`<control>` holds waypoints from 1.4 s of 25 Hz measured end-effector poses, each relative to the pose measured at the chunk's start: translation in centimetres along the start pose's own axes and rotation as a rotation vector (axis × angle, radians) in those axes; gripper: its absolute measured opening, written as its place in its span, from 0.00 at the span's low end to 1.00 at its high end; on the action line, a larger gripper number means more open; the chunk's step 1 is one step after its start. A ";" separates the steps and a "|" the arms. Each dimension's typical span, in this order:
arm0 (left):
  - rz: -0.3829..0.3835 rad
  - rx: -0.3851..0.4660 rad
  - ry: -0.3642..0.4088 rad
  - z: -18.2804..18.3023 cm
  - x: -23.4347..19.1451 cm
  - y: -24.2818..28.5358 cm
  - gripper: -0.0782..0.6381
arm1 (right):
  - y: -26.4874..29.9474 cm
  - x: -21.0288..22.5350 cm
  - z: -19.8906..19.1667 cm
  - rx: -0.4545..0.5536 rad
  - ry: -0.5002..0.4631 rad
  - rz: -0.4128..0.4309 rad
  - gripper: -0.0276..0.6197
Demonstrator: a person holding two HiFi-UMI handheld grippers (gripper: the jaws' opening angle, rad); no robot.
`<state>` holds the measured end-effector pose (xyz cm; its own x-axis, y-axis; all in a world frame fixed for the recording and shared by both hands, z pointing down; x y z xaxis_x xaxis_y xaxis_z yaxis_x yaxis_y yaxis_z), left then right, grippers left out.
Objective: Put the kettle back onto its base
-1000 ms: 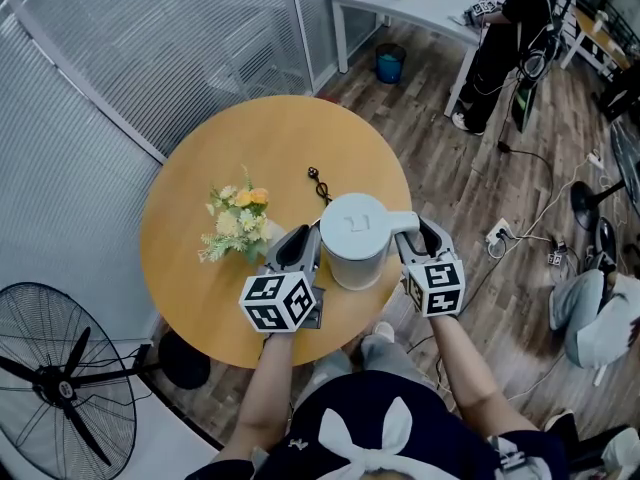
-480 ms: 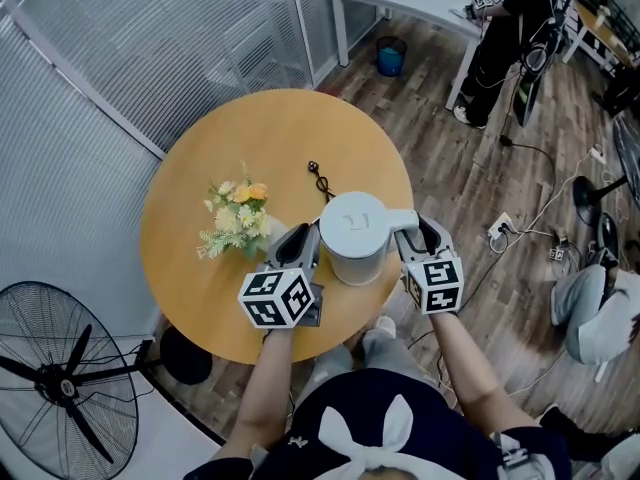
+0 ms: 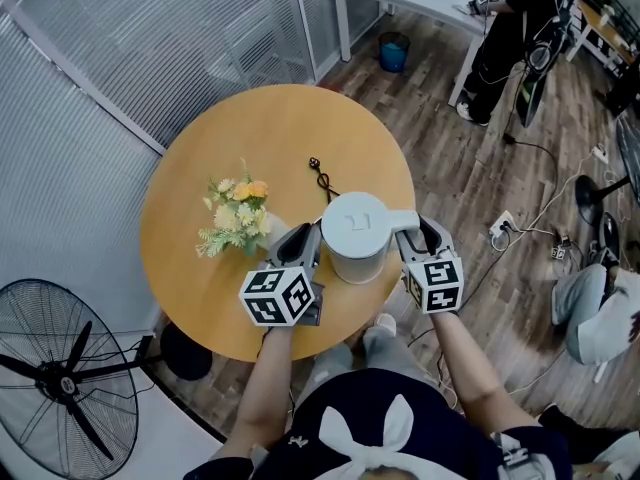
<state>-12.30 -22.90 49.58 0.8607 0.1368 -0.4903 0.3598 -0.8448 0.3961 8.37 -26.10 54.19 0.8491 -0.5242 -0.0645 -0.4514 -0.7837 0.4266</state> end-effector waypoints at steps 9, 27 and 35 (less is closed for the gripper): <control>0.006 -0.015 -0.003 -0.8 -0.2 0.2 0.19 | 0.0 -0.1 -0.9 -0.010 0.004 0.005 0.30; -0.009 -0.020 -0.009 -1.7 -0.3 0.2 0.19 | 0.0 -0.1 -2.0 -0.010 0.001 0.011 0.31; -0.011 -0.011 0.014 -2.3 -0.2 -0.1 0.19 | -0.4 -0.5 -2.6 -0.025 -0.010 0.011 0.31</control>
<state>-11.68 -21.64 51.35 0.8615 0.1538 -0.4839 0.3735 -0.8376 0.3987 8.81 -24.68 56.39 0.8414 -0.5360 -0.0686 -0.4535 -0.7694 0.4497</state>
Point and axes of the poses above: the fingertips, and each gripper's own axes: y forward along the fingers, x to its right, z out of its top, the point moved 2 cm from there along -y, backward along the fingers, and after that the axes turned 7 degrees about -y, right-handed, at the moved point
